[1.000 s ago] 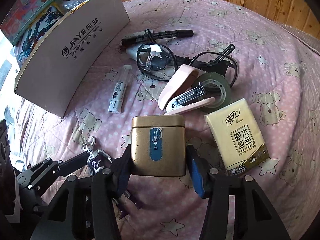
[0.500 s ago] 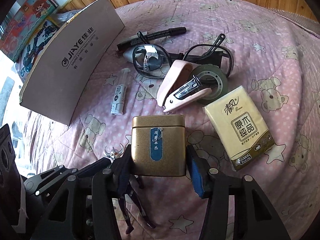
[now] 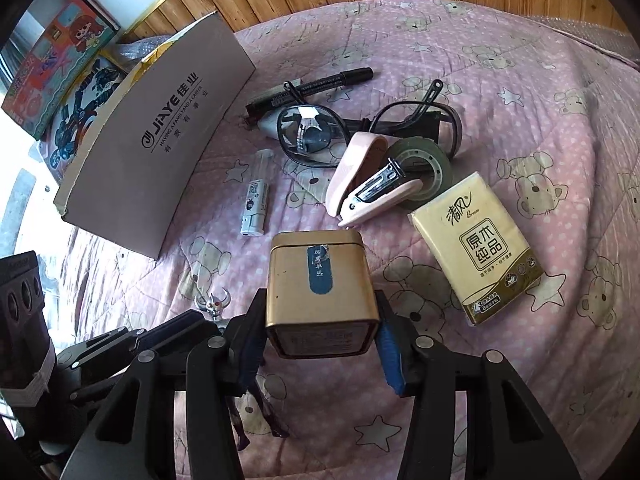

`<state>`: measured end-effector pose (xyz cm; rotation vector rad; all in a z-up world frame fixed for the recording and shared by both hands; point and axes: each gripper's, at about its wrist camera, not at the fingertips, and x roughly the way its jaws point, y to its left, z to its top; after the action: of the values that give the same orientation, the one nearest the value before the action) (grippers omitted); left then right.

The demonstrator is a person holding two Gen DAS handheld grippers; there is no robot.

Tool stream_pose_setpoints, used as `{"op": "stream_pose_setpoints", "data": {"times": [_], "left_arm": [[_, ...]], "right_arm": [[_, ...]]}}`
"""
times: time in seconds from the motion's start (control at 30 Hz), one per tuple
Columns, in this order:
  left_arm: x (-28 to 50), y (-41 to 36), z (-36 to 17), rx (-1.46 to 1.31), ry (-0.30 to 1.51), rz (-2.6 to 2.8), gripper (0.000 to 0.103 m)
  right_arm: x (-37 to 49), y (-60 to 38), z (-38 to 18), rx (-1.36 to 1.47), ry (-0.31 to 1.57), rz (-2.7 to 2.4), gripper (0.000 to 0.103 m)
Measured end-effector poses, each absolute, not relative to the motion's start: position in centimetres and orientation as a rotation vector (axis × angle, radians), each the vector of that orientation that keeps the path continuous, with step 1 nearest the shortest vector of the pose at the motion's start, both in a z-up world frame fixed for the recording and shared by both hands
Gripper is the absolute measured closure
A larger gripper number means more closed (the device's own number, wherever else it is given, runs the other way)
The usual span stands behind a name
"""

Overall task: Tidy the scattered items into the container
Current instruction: 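Carry the figure and the gold tin over the white cardboard box with both tools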

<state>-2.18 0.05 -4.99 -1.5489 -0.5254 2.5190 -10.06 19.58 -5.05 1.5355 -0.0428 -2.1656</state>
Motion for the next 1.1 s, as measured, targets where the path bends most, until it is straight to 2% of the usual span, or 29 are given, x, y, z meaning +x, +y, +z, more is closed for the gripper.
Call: {"op": "stream_pose_setpoints", "data": {"times": [0.23,0.27,0.3,0.33,0.47,0.53,0.6,0.63,0.97,1.1], "left_arm": [[-2.2,-1.0,-4.8,-1.584,-0.562,2.523,0.095],[-2.1,-1.1,-5.2,-1.621,-0.581,2.513,0.084],[-1.8,-0.9,-5.8,-1.667,-0.595,2.496,0.058],[-1.5,-0.5,-6.4,-1.71,-0.599,2.486,0.049],[-0.7,2.7,-7.3,-1.705,-0.514,2.478,0.041],[-0.8,4.2,-7.5,-1.671,-0.378,2.542,0.04],[-0.7,4.8,-7.6,-1.636,-0.284,2.603,0.052],[-0.7,4.8,-7.5,-1.617,-0.277,2.602,0.052],[-0.4,1.6,-4.3,-1.507,-0.408,2.609,0.054],[-0.5,0.8,-2.4,-1.469,-0.405,2.634,0.054]], "right_arm": [[-9.3,18.4,-3.6,1.463,0.001,-2.185,0.053],[-9.3,18.6,-3.6,1.469,-0.001,-2.185,0.053],[-9.4,18.8,-3.8,1.478,-0.008,-2.183,0.053],[-9.5,19.0,-3.9,1.488,-0.014,-2.181,0.053],[-9.6,18.9,-4.3,1.501,-0.018,-2.175,0.053],[-9.6,18.9,-4.3,1.501,-0.008,-2.179,0.053],[-9.7,19.1,-4.6,1.51,0.003,-2.189,0.053],[-9.8,19.2,-4.8,1.519,0.003,-2.192,0.053],[-9.5,19.0,-3.7,1.471,-0.029,-2.197,0.053],[-8.9,18.4,-3.1,1.448,-0.026,-2.184,0.053]]}}
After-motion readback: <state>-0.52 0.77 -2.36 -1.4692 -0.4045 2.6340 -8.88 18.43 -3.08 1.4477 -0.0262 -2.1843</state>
